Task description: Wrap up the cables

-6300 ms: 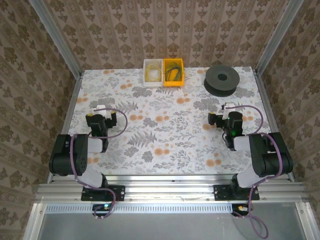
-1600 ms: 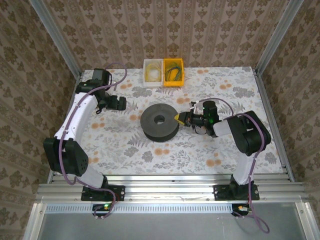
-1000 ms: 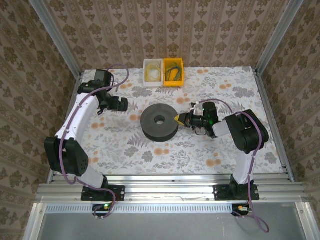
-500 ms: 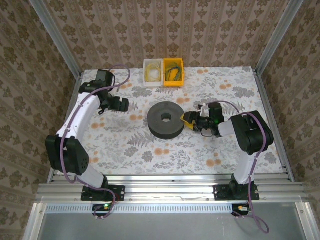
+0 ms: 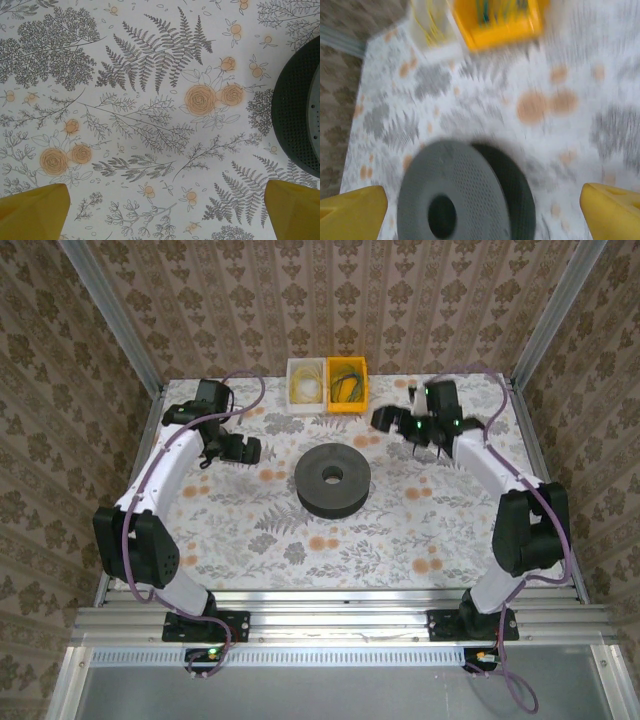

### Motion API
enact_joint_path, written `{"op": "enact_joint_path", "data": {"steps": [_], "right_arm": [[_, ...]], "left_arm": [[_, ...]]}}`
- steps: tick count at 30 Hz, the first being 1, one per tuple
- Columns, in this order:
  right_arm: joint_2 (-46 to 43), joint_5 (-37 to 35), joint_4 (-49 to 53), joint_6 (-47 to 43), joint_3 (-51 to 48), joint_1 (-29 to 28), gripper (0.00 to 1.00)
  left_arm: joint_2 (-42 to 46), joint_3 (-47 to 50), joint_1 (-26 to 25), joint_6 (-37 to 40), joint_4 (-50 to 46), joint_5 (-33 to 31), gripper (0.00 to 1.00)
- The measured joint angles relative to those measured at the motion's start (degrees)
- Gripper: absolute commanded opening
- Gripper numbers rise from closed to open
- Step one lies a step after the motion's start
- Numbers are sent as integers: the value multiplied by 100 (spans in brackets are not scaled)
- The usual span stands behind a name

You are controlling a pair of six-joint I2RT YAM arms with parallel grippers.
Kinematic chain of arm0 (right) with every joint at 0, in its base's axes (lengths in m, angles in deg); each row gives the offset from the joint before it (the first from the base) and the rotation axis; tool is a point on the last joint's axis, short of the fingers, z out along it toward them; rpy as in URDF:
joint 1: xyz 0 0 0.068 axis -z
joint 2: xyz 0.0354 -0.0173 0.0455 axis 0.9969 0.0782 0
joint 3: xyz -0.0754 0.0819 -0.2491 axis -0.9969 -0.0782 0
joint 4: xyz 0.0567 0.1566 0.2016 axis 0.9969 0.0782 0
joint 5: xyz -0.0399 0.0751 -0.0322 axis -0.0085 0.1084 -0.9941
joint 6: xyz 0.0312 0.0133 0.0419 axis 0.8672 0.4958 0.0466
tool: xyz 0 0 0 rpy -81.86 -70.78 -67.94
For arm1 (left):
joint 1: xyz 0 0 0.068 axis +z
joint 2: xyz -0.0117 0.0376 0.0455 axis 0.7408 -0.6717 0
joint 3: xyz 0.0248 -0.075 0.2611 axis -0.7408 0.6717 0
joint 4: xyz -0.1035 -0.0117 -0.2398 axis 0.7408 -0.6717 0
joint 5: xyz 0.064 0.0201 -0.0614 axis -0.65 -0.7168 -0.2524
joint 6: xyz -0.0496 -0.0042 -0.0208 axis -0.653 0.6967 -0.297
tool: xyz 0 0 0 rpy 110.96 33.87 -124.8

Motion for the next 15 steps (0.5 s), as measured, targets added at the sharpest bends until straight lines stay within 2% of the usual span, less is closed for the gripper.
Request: {"op": "enact_joint_path", "data": {"steps": [4, 10, 15], "right_arm": [[831, -671, 769, -258, 1880, -249, 100], [2940, -1639, 1899, -372, 4638, -634, 100], [4618, -2004, 2774, -369, 6686, -815, 100]], "left_arm": [[0, 0, 0, 0, 31, 24, 100], [0, 0, 0, -2, 59, 48, 100], [0, 0, 0, 0, 70, 50, 100]]}}
